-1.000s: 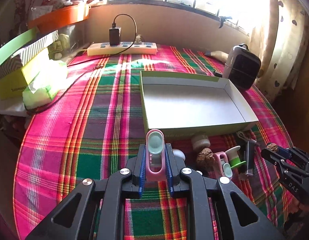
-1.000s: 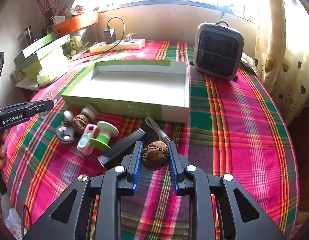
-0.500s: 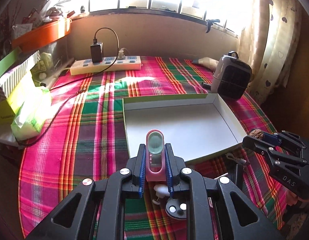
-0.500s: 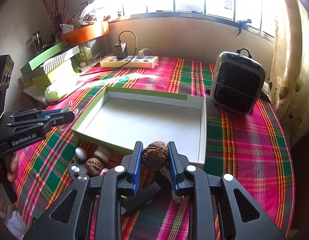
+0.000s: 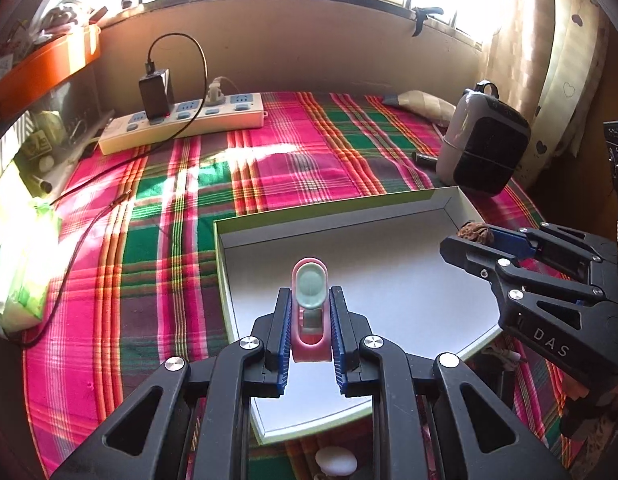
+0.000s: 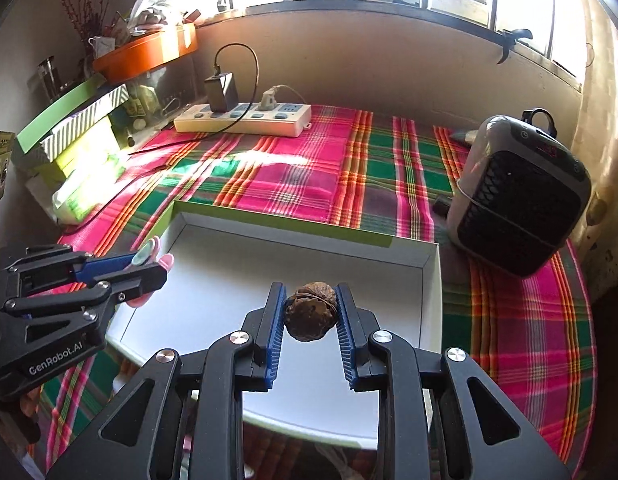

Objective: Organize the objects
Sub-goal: 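Lift and carry the walnut and pink holder over the white box with both grippers, then open the right gripper dropping the walnut while the left gripper releases the holder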

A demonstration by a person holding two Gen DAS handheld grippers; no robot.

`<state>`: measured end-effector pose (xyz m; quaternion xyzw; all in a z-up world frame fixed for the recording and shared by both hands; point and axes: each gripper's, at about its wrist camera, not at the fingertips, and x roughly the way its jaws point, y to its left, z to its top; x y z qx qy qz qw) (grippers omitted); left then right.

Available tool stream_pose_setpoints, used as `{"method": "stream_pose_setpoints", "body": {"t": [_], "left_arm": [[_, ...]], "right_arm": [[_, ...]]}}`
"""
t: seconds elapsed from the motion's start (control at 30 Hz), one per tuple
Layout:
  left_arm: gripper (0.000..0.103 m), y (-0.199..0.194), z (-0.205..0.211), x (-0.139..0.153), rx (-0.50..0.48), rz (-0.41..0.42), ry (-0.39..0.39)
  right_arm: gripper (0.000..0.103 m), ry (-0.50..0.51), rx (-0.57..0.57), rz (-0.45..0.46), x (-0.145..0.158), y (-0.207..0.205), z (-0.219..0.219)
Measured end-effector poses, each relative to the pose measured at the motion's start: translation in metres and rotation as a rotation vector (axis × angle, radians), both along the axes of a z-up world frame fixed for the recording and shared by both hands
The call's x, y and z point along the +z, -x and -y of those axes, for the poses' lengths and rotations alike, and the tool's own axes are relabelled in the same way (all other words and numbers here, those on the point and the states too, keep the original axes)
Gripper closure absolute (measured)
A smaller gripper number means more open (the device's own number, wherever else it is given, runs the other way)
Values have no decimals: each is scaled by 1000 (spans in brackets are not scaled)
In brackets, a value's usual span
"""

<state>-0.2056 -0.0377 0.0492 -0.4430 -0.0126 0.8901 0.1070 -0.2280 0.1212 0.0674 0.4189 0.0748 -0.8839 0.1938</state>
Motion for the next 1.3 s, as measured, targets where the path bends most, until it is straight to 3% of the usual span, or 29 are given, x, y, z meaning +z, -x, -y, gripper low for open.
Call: {"method": "stream_pose_setpoints", "body": {"t": [0.43, 1.3], "left_arm": [[87, 39, -3, -24, -3, 52, 29], [87, 50, -6, -34, 2, 69, 55]], "right_arm": [[77, -58, 7, 70, -28, 42, 23], [77, -73, -9, 94, -40, 52, 26]]}}
